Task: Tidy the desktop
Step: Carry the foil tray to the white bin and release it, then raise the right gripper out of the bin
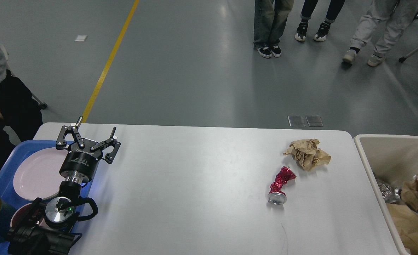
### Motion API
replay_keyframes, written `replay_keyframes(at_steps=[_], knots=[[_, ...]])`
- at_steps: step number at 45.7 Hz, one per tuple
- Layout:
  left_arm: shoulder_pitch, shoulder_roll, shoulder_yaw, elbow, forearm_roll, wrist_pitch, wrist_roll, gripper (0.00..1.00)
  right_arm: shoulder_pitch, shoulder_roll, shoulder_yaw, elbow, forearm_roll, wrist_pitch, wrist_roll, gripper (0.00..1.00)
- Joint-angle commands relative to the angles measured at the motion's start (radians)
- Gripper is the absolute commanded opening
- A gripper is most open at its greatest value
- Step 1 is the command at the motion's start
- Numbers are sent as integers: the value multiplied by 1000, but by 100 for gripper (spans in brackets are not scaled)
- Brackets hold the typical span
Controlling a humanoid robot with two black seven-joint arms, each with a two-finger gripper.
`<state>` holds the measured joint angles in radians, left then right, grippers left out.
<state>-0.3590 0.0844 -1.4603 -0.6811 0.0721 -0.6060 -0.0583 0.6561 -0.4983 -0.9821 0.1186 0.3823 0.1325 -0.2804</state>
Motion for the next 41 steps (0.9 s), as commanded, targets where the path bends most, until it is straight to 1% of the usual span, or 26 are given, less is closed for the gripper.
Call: replay_keyframes(at_steps=[1, 15, 16, 18, 19, 21, 22, 29, 38, 41], knots=[[0, 0, 0, 0, 0, 0, 0, 97, -50, 26, -3, -27, 0, -48, -8, 0], [0, 0, 0, 0, 0, 0, 0, 97, -87, 57, 0, -27, 1, -77, -8, 0], [0, 0, 0, 0, 0, 0, 0, 97, -90, 58, -1, -27, 1, -82, -8, 4], [0, 0, 0, 0, 0, 0, 0, 97, -92, 61, 0, -28, 1, -109, -6, 36], [0, 0, 0, 0, 0, 0, 0, 97, -92, 66, 0, -28, 1, -141, -5, 61], [0, 0, 0, 0, 0, 0, 0, 97, -92, 69, 0, -28, 1, -177, -3, 92], [0, 0, 0, 0, 0, 0, 0, 97, -92, 70, 0, -28, 1, -188, -3, 100], [0, 0, 0, 0, 0, 0, 0, 97, -89, 92, 3, -19, 1, -195, -5, 100], [0, 0, 0, 0, 0, 0, 0, 97, -70, 77, 8, -4, 3, -195, -5, 100], [0, 0, 0, 0, 0, 0, 0, 97, -34, 64, 9, 29, 1, -191, -5, 100]])
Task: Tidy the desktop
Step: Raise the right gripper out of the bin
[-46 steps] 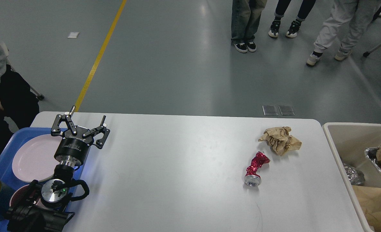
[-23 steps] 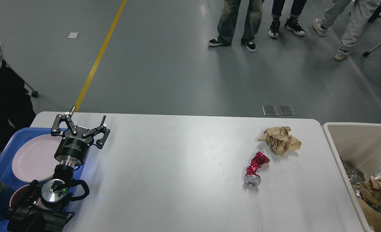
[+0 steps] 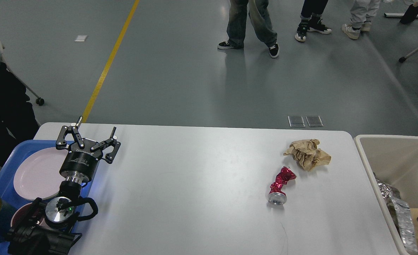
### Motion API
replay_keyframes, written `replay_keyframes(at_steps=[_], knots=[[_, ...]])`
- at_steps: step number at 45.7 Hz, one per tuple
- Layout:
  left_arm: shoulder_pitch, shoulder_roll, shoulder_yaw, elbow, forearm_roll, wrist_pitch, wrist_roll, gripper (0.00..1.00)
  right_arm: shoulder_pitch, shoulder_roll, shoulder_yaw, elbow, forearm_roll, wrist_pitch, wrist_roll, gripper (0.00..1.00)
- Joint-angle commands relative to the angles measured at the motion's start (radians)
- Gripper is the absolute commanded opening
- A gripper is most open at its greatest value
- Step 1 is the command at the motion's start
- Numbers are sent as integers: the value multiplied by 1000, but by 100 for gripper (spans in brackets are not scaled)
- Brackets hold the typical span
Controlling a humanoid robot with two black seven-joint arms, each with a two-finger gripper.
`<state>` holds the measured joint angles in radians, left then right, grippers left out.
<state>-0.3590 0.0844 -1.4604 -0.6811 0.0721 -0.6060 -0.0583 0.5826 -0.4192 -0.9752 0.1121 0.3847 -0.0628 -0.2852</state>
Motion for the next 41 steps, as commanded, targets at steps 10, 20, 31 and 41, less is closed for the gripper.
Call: replay_keyframes(at_steps=[10, 20, 31, 41], knots=[[0, 0, 0, 0, 0, 0, 0, 97, 269, -127, -17, 279, -70, 75, -2, 100], [0, 0, 0, 0, 0, 0, 0, 97, 600, -184, -92, 564, -273, 280, -46, 100], [0, 0, 0, 0, 0, 0, 0, 97, 1042, -95, -318, 853, -274, 557, -63, 100], [0, 0, 0, 0, 0, 0, 0, 97, 1401, 13, -329, 1115, -263, 710, -63, 100]])
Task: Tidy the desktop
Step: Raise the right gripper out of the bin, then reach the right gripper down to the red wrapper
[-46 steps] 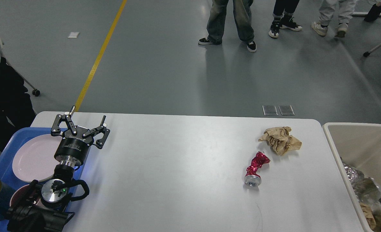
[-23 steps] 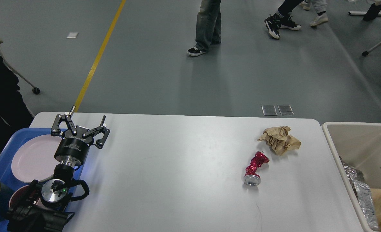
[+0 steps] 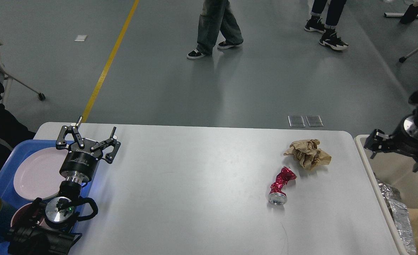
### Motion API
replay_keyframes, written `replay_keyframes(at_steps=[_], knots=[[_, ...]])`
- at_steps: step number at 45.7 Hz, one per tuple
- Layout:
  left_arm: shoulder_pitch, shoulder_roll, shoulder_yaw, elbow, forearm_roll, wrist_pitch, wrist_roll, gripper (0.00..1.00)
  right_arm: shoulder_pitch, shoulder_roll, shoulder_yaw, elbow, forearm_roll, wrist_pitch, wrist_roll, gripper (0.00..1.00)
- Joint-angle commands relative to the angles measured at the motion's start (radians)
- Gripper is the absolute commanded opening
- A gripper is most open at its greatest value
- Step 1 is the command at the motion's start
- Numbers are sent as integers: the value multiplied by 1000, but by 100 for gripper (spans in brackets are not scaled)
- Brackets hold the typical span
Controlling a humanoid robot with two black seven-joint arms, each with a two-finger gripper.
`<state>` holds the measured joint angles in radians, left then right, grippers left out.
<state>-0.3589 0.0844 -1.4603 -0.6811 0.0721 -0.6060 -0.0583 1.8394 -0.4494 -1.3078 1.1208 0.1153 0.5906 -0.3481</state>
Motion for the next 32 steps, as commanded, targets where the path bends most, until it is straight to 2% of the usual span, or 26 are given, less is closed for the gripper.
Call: replay_keyframes(at_steps=[1, 11, 17, 24, 32], knots=[[0, 0, 0, 0, 0, 0, 0, 97, 196, 60, 4, 150, 6, 67, 0, 100], [0, 0, 0, 0, 0, 2, -2, 97, 432, 120, 64, 411, 59, 61, 8, 100], [0, 2, 0, 0, 0, 2, -2, 97, 491, 175, 90, 504, 149, 25, 24, 100], [0, 0, 0, 0, 0, 0, -2, 97, 508, 216, 90, 530, 156, -25, 116, 100], [0, 0, 0, 0, 0, 2, -2, 97, 433, 204, 96, 498, 161, -121, 115, 100]])
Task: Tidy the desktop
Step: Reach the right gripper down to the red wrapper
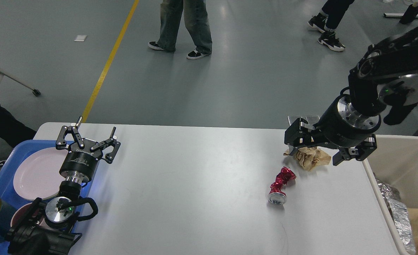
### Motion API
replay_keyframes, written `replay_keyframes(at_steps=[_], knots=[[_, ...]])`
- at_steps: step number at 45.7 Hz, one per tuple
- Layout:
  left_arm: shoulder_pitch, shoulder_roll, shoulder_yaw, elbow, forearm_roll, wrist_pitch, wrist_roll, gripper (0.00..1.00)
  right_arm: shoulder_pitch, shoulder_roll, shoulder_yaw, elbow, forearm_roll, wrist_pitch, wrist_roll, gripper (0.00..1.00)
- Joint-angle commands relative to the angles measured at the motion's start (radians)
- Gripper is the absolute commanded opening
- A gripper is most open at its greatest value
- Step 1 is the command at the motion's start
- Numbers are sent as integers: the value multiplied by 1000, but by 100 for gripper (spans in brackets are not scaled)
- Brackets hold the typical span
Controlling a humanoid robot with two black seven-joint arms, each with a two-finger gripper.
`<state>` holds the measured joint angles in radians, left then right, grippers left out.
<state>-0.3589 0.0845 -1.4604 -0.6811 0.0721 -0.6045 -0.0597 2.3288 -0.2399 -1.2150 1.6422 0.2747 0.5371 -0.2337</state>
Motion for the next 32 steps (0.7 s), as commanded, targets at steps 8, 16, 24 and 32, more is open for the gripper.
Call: replay_keyframes(at_steps=[8, 16, 24, 32], knots=[[0, 0, 0, 0, 0, 0, 1, 97, -256, 17, 37, -111, -6, -226, 1, 100], [0, 0, 0, 0, 0, -1, 1, 97, -549, 94, 106, -379, -3, -270, 1, 100], [0, 0, 0, 0, 0, 0, 1, 97, -788, 168, 155, -608, -6, -270, 1, 100], [0, 0, 0, 0, 0, -1, 1, 97, -948, 254, 154, -792, -14, -272, 1, 100]])
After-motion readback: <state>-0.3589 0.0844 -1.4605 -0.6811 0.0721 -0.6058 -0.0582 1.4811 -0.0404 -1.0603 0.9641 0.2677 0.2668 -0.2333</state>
